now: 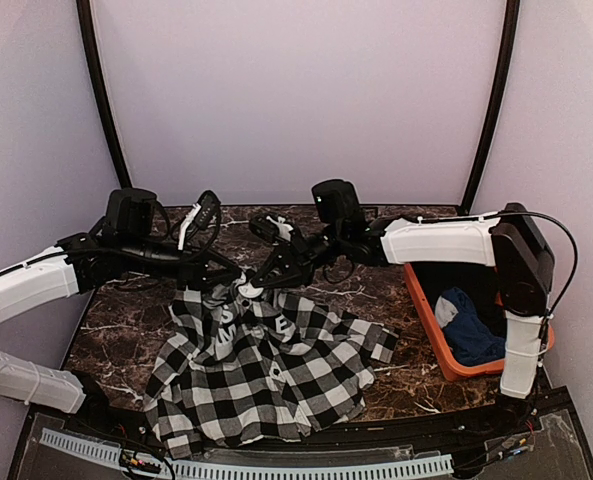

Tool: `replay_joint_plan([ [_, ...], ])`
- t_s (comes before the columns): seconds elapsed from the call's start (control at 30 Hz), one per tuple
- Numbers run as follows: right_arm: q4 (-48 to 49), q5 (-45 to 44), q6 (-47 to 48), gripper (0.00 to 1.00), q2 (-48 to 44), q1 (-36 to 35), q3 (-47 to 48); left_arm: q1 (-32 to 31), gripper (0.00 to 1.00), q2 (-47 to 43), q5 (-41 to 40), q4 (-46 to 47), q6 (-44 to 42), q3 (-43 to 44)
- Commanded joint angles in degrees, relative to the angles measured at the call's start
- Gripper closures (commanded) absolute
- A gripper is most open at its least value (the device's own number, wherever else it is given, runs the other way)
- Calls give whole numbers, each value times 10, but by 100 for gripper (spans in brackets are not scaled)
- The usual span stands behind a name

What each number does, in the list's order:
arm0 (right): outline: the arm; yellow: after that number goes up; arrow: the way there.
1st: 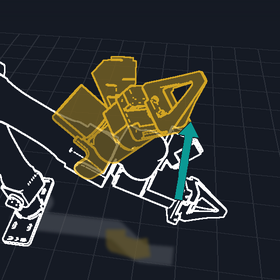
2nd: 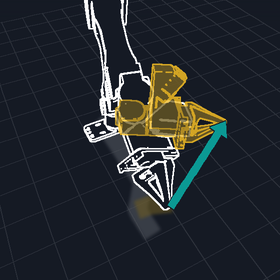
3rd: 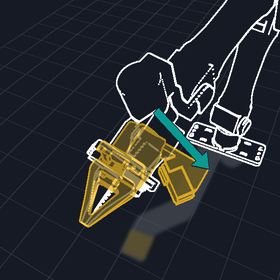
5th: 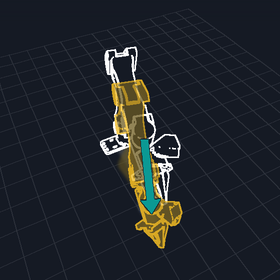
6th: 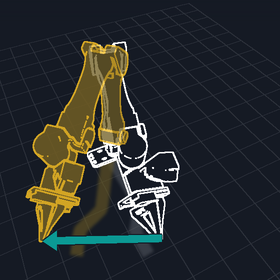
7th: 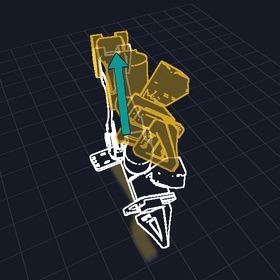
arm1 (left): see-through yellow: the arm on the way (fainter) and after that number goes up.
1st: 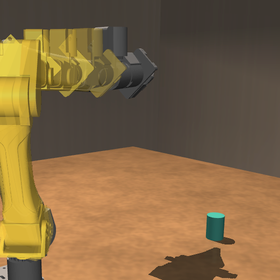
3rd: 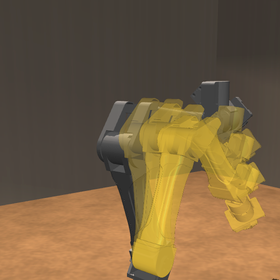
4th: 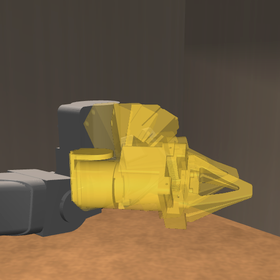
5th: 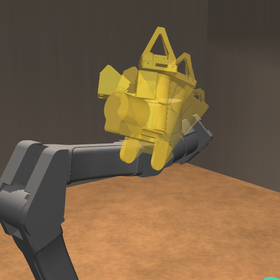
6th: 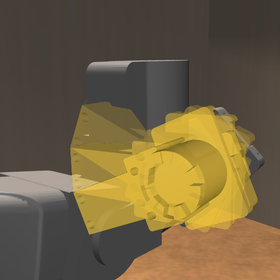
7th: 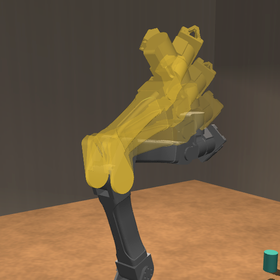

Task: Pin the brooch onto the clothing
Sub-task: Pin the brooch to the flattened clothing.

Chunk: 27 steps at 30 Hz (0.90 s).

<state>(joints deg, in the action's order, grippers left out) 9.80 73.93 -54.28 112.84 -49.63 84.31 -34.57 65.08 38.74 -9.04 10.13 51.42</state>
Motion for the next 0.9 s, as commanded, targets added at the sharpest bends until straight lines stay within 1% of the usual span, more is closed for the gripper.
replay_joint_plan([
  [0.0,23,37,12,100,-4,-15,10,5,66,-5,0,12,6,-1],
  [0.3,31,39,6,100,-7,-12,7,5,64,-8,56,33,12,-11],
  [0.43,68,43,-22,100,-9,-9,-5,5,59,-9,74,39,12,-17],
  [0.67,72,44,-25,100,-7,-5,-4,5,50,-12,98,42,12,-22],
  [0.87,70,44,-24,100,-4,-4,0,5,49,-7,113,49,14,-26],
])
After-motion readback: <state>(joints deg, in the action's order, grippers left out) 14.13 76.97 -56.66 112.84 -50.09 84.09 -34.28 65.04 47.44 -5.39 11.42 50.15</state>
